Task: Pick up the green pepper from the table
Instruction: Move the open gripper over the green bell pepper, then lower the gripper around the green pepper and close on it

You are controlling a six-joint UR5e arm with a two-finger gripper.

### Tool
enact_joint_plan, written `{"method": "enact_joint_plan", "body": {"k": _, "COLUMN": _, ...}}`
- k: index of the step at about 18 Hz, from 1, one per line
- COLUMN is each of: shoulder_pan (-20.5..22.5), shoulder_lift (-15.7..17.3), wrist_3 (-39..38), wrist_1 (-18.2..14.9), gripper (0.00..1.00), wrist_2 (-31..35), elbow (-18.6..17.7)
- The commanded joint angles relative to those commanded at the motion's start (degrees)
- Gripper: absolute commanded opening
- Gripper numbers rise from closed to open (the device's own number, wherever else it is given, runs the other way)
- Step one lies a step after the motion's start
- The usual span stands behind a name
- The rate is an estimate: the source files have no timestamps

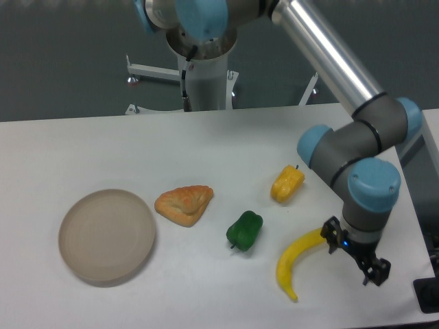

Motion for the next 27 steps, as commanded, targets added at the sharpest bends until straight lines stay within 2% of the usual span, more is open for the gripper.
{"method": "enact_joint_plan", "body": {"k": 2, "shoulder_pan": 0.0, "shoulder_lift": 3.2, "wrist_3": -3.2, "wrist_1": 0.0, "gripper": 1.00, "wrist_2": -0.4, "elbow": -4.6}}
{"method": "enact_joint_plan", "body": {"k": 6, "shoulder_pan": -0.1, "shoulder_lift": 8.1, "wrist_3": -9.3, "wrist_1": 0.1, "gripper": 1.00, "wrist_2": -5.5, "elbow": -11.4}}
{"method": "enact_joint_plan", "body": {"k": 10, "shoulder_pan": -0.4, "shoulder_lift": 10.5, "wrist_3": -14.8, "wrist_1": 0.6, "gripper": 1.00, "wrist_2": -9.6, "elbow": -17.1}}
{"method": "enact_joint_plan", "body": {"k": 14, "shoulder_pan": -2.7, "shoulder_lift": 10.3, "wrist_3": -21.4, "wrist_1": 4.0, "gripper": 1.00, "wrist_2": -11.2, "elbow": -19.3}}
{"method": "enact_joint_plan", "body": {"k": 17, "shoulder_pan": -4.0, "shoulder_lift": 10.3, "wrist_3": -22.9, "wrist_1": 7.3, "gripper": 1.00, "wrist_2": -11.2, "elbow": -21.8}}
{"method": "enact_joint_plan", "body": {"k": 27, "shoulder_pan": -6.8, "shoulder_lift": 10.4, "wrist_3": -23.9, "wrist_1": 7.7, "gripper": 1.00, "wrist_2": -11.2, "elbow": -24.6}}
